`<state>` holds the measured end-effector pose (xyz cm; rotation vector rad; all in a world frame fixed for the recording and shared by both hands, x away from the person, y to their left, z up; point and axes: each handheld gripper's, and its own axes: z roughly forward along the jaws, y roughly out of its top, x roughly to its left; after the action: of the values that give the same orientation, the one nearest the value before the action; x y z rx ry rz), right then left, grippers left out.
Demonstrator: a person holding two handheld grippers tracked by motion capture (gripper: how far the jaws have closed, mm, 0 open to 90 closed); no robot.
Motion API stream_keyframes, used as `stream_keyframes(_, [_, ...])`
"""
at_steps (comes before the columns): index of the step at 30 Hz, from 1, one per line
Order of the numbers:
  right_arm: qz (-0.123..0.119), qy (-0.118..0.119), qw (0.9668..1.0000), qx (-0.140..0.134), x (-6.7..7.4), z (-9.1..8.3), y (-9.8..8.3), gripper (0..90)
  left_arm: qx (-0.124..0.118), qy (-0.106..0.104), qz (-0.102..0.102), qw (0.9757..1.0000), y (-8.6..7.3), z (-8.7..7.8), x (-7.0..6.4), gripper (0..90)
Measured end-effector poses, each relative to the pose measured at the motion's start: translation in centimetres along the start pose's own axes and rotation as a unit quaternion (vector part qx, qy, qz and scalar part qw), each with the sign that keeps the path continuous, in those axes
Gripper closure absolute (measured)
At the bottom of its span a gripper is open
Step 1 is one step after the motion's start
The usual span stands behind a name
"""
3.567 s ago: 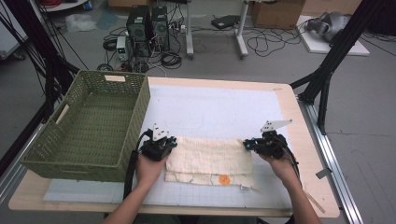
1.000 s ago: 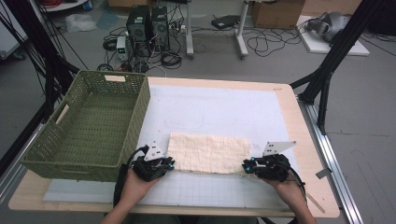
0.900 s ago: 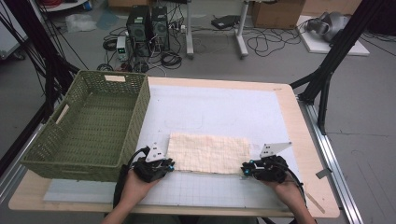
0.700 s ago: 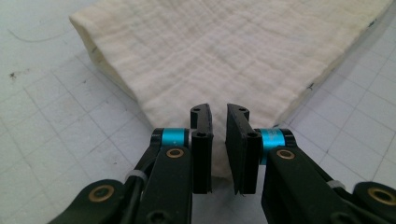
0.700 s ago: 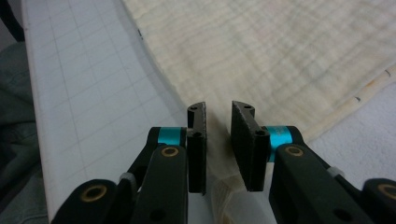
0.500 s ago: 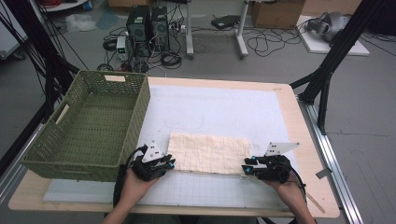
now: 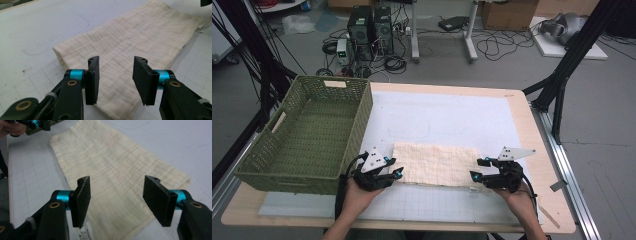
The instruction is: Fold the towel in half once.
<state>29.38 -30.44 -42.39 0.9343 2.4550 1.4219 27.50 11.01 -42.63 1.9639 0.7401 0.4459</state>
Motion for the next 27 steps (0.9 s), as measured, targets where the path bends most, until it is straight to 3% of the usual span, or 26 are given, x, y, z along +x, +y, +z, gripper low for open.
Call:
stream_keyframes(14, [-0.01, -0.009, 0.9999, 0.007, 0.44, 0.23, -0.11, 29.3, -0.008, 0.005, -0.007, 0.9999, -0.27, -0.19, 0.01, 47.8])
stream_keyframes(27, [-0.014, -0.017, 0.9997, 0.006, 0.36, 0.4, 0.11, 27.6, -0.011, 0.005, -0.008, 0.9999, -0.35, -0.24, 0.19, 45.7])
